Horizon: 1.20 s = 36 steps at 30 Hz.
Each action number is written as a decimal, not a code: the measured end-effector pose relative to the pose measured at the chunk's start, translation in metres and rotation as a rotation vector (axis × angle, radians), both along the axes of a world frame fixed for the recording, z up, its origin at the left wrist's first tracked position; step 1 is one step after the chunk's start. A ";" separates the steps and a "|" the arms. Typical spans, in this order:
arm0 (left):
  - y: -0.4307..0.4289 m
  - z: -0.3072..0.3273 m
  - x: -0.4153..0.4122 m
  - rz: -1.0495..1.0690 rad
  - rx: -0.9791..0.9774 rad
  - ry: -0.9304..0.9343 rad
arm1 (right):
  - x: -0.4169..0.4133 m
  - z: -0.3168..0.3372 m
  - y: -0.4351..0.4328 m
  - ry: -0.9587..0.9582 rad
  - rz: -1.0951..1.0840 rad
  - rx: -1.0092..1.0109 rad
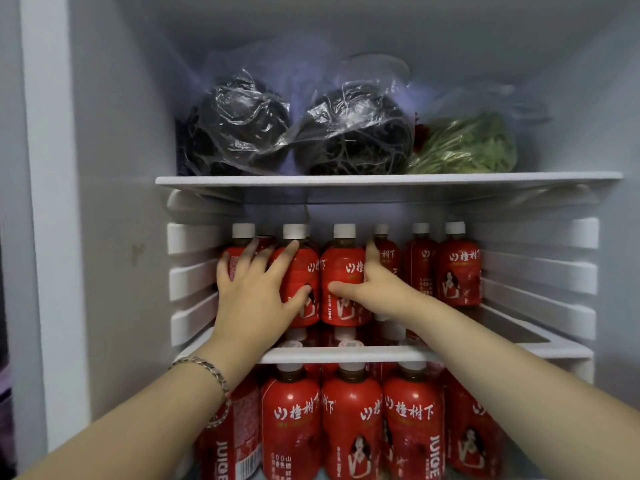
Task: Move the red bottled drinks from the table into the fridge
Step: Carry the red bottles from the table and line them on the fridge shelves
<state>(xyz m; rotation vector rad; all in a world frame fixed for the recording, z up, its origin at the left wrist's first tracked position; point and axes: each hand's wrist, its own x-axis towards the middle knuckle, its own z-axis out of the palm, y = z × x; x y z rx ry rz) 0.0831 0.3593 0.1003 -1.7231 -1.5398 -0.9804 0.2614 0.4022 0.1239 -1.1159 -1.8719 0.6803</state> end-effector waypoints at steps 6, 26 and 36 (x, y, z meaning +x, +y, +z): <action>-0.004 0.004 0.008 -0.114 0.115 0.049 | 0.006 0.000 0.005 -0.102 0.007 -0.095; 0.026 -0.002 0.044 -0.129 0.140 0.157 | 0.025 0.020 0.101 -0.528 -0.376 0.178; 0.024 0.005 0.043 -0.154 0.077 0.145 | 0.042 0.026 0.037 -0.544 -0.496 0.109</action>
